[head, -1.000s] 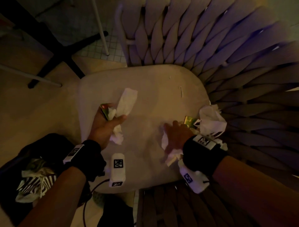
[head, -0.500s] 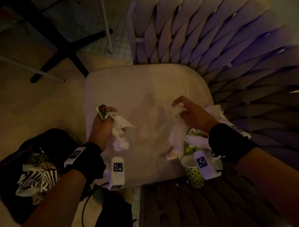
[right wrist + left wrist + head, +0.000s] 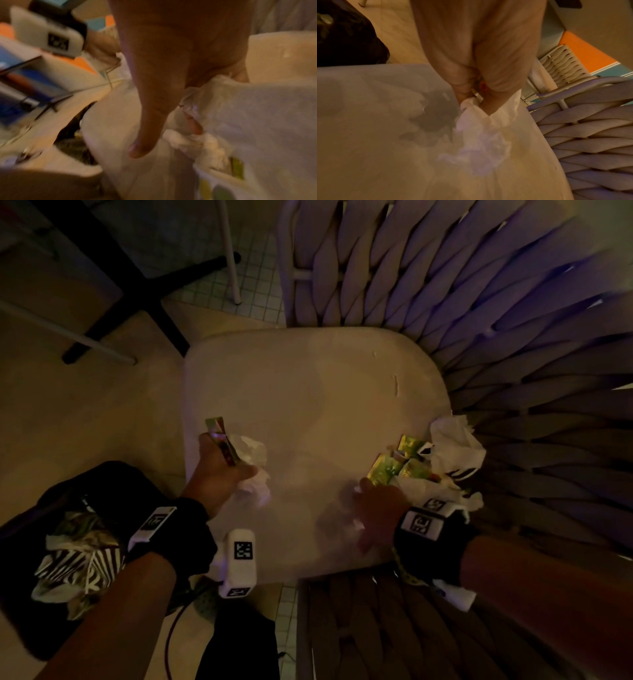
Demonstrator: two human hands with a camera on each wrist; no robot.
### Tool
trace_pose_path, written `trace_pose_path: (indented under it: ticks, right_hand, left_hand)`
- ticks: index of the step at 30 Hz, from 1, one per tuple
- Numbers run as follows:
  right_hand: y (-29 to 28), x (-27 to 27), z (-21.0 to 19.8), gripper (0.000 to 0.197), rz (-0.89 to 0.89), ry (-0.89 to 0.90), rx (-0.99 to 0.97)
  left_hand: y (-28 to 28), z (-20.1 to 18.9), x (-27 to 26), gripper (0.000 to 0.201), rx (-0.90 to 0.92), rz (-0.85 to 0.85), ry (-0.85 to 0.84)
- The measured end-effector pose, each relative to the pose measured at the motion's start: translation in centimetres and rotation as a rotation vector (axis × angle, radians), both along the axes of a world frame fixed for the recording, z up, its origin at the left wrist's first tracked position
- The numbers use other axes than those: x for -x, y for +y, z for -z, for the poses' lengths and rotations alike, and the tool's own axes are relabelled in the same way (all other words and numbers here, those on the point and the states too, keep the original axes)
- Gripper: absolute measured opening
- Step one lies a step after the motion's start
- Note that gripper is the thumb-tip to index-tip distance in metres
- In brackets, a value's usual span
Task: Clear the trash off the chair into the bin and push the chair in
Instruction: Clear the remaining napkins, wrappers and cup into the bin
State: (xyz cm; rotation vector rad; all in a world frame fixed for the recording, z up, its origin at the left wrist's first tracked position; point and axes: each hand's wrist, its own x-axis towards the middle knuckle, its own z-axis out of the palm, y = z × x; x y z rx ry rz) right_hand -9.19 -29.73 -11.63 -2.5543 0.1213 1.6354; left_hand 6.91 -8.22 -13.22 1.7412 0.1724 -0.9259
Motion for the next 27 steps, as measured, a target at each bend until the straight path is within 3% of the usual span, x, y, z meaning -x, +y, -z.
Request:
trace_pose_path:
  ticks: [3, 4, 8, 11, 16, 18, 20, 23, 25, 27]
  right_hand:
    - [2.1, 0.6, 1.2, 0.034, 0.183, -0.175, 0.153]
    - [2.2, 0.4, 1.3, 0.029, 0.265, -0.21, 0.134]
    - [1.0, -1.1, 0.1, 0.027, 0.264, -0.069, -0.067]
    - [0.2, -3.7, -1.1, 0.045, 0.24, -0.024, -0.065]
    - [1.0, -9.3, -2.6, 0.026, 0.471, -0.225, -0.377]
    - [3.5, -11.3, -3.4, 0.024, 0.541, -0.265, -0.462]
    - [7.2, -13.0, -4.0, 0.024, 0.599, -0.285, -0.527]
    - [14.6, -14.6, -4.6, 0.019, 0.747, -0.21, -0.663]
    - [20.1, -15.0, -3.6, 0.028, 0.841, -0.146, -0.804]
    - [26.0, -15.2, -1.7, 0.033, 0.802, -0.134, -0.816]
  left_hand:
    - [1.0, 0.1, 0.2, 0.023, 0.011, -0.044, -0.004]
    - [1.1, -0.1, 0.2, 0.018, 0.009, -0.068, -0.023]
    - [1.9, -1.3, 0.4, 0.03, 0.099, -0.202, 0.074]
    - [3.3, -1.1, 0.3, 0.04, 0.094, -0.295, 0.092]
    - [6.5, 0.1, -0.3, 0.025, 0.017, -0.376, 0.07]
    - [8.5, 0.4, -0.6, 0.021, 0.018, -0.401, 0.067]
    - [10.9, -0.2, -0.7, 0.029, -0.003, -0.377, 0.074]
    - [16.1, -1.2, -0.3, 0.051, -0.097, -0.337, 0.062]
    - [21.0, -0.6, 0.5, 0.073, -0.181, -0.323, 0.093]
    - [26.3, 0.0, 1.5, 0.065, -0.195, -0.399, 0.142]
